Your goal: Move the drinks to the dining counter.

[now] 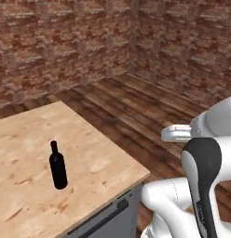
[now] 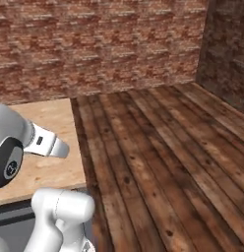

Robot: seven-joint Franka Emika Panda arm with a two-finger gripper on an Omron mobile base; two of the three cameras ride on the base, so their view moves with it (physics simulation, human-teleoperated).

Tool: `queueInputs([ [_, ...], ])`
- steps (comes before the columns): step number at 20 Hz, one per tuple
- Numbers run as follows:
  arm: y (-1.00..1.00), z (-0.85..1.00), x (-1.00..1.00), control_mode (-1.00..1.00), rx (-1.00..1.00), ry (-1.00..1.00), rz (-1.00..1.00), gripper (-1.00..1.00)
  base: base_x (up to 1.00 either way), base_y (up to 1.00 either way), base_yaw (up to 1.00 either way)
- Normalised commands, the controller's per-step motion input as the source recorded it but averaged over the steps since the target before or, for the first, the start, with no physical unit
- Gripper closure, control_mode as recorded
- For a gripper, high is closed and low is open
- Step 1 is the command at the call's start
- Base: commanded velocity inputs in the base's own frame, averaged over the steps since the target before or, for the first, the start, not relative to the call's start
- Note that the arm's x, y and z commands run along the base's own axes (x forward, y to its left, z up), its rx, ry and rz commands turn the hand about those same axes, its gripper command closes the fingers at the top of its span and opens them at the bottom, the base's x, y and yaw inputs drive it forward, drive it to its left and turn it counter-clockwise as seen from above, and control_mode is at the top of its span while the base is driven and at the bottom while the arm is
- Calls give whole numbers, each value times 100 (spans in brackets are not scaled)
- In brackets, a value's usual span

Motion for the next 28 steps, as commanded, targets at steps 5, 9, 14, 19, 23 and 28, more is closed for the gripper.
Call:
queueInputs([
  [5, 0, 0, 0, 100, 0, 0, 0, -100, 0, -4, -98],
  [9, 0, 0, 0, 100, 0, 0, 0, -100, 0, 0, -100],
  [14, 0, 0, 0, 100, 0, 0, 0, -100, 0, 0, -100],
  [19, 0, 0, 0, 100, 0, 0, 0, -100, 0, 0, -100],
  [23, 0, 0, 0, 100, 0, 0, 0, -100, 0, 0, -100],
  [28, 0, 0, 0, 100, 0, 0, 0, -100, 0, 0, -100],
])
